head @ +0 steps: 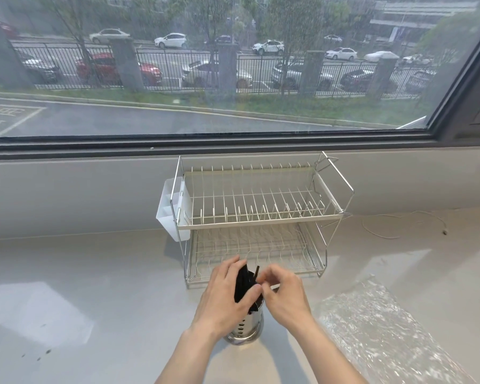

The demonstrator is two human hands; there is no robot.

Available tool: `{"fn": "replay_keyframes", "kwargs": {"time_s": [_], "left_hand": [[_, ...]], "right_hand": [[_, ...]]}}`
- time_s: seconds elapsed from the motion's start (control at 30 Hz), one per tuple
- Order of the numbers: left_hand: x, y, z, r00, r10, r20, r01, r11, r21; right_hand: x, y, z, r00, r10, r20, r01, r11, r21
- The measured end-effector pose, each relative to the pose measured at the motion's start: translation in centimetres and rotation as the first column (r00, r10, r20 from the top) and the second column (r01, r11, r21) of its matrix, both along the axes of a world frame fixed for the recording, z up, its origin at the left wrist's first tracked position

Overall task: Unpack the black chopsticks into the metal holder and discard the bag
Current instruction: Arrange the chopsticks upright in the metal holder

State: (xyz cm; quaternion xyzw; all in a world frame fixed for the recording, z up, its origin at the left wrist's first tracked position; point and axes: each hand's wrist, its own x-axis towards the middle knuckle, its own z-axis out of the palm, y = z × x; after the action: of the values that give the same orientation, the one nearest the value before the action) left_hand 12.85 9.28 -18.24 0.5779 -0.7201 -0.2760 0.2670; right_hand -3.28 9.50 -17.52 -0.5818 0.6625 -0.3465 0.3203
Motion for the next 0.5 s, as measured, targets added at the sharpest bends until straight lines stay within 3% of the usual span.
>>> {"fn": "replay_keyframes", "kwargs": {"time_s": [0.13, 0.23, 0.37, 0.5], "left_hand": [[1.1, 0.3, 0.7, 0.99, -0.129, 0.064, 0.125, 0.991, 0.052], [1.3, 0.2, 0.2, 0.984, -0.131, 0.123, 0.129, 0.991, 0.025], [0.7, -0.1, -0.5, 0.993, 0.116, 0.024, -0.114, 0.991, -0.069], [-0.1, -0.5, -0.3, 0.955, 0.288, -0.07, -0.292, 0.955, -0.045]], "right_hand": [[-0.5, -0.1, -0.2, 0.998, -0.042, 0.053, 0.042, 0.999, 0.003], [-0.8, 0.1, -0.7, 0.996, -0.008, 0.091, 0.007, 1.0, 0.011], [-0.4, 0.0, -1.2, 0.996, -0.005, 0.086, 0.003, 1.0, 0.014], [-0.1, -0.7, -1.2, 0.995, -0.081, 0.058, 0.083, 0.996, -0.034]]}}
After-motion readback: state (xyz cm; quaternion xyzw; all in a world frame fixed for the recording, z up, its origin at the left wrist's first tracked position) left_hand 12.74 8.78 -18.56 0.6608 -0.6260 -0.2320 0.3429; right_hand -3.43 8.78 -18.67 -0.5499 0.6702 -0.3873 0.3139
